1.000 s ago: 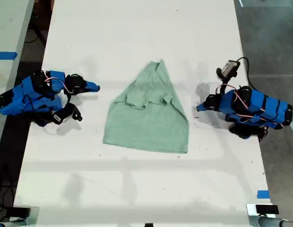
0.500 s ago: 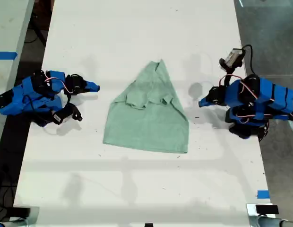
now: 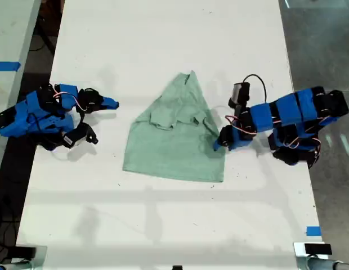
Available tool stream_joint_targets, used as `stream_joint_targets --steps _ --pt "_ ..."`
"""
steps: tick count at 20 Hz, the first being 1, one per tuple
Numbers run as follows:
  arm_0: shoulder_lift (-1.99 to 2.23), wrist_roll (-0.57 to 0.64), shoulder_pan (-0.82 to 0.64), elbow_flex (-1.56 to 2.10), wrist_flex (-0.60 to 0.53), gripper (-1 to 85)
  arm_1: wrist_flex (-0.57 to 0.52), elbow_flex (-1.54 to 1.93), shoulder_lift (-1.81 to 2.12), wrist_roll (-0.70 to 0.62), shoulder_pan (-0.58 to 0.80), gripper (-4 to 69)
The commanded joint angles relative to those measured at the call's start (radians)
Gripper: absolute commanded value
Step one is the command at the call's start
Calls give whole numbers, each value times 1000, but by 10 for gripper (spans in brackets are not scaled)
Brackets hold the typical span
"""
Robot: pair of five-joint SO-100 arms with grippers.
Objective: Fold t shirt
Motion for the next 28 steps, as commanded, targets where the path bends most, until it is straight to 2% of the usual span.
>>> stream_joint_targets --steps 1,3,7,9,11,12,15,18,20,22,25,28 --pt "8 -17 8 -11 6 0 -109 9 -67 18 -25 203" --pt "8 -17 8 -11 6 0 -155 26 -126 31 -31 205" --pt "8 -20 11 -11 6 0 -133 72 -98 46 -23 203" --pt "8 -20 9 -11 6 0 -138 118 -84 46 -11 140" --pt "8 -20 9 -11 6 0 -153 169 -37 54 8 12" --pt "8 -20 11 -11 6 0 -147 175 -12 51 14 12" --pt "8 -20 9 -11 6 0 -41 143 25 48 26 11" --pt "8 -20 9 -11 6 0 124 72 87 58 17 8" --pt "8 -20 9 -11 6 0 225 -17 132 17 21 8" --pt "8 -20 9 -11 6 0 265 -121 158 -63 31 8" --pt "8 -20 6 -11 6 0 210 -236 152 -178 32 8" --pt "8 -20 6 -11 6 0 78 -282 83 -255 17 8"
